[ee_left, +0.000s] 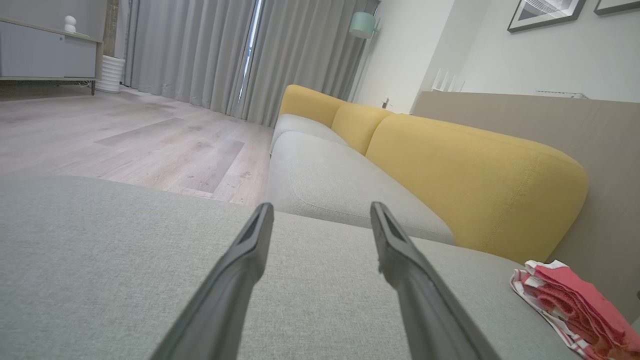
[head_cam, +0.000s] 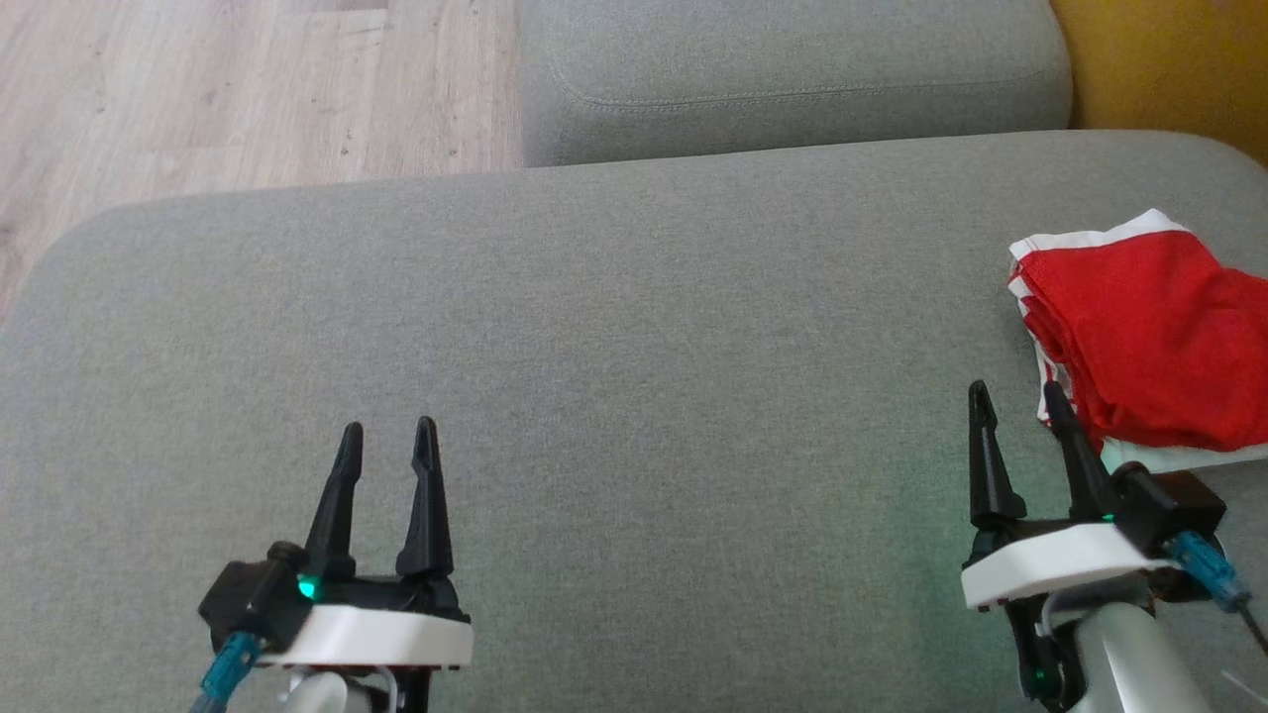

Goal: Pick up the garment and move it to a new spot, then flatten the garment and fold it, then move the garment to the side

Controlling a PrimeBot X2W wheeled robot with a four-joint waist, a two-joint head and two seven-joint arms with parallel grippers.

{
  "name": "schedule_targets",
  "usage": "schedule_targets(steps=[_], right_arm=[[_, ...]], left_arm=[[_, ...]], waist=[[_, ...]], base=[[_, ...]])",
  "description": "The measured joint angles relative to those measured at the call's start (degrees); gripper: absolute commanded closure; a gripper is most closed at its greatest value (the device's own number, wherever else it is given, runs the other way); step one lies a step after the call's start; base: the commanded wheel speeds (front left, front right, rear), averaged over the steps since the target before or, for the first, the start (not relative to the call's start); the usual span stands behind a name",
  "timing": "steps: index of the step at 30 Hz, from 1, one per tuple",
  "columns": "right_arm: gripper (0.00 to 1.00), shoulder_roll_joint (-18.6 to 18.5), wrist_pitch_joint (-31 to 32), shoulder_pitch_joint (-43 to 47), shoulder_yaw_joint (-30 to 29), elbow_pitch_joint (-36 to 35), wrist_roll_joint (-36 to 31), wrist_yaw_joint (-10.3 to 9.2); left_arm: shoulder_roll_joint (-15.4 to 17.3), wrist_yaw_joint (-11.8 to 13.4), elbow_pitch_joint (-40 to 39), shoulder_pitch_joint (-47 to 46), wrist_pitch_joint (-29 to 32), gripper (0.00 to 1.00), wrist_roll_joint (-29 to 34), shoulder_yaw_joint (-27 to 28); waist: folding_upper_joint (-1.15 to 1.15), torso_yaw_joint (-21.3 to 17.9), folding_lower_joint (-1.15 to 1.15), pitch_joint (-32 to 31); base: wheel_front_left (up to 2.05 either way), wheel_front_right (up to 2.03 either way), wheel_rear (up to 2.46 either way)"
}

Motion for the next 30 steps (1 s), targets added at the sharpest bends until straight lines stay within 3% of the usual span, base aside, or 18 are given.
schedule_targets(steps=[15, 16, 22, 30], right_arm=[[0.00, 0.00, -0.24, -0.08, 0.52, 0.44, 0.56, 0.00], [1.00, 0.00, -0.24, -0.09, 0.52, 0.46, 0.56, 0.00], [1.00, 0.19, -0.07, 3.33, 0.52, 5.50, 0.58, -0.04], [1.00, 0.21, 1.02, 4.29, 0.18, 5.69, 5.31, -0.07]], left_arm=[[0.00, 0.54, -0.22, -0.01, 0.00, 0.00, -0.93, 0.26], [0.00, 0.54, -0.64, -0.01, 0.00, 1.00, -0.92, 0.33], [-0.03, 0.52, 4.42, 2.74, 0.07, 1.00, -0.97, 0.11], [-0.01, 0.51, 4.99, 3.57, 1.12, 1.00, -5.30, 0.33]], waist=[[0.00, -0.34, 0.00, 0.04], [0.00, -0.38, 0.00, 0.01], [0.00, -0.40, 0.00, -0.01], [0.00, -0.43, 0.00, -0.04]], base=[[0.00, 0.00, 0.00], [0.00, 0.00, 0.00], [0.00, 0.00, 0.00], [0.00, 0.00, 0.00]])
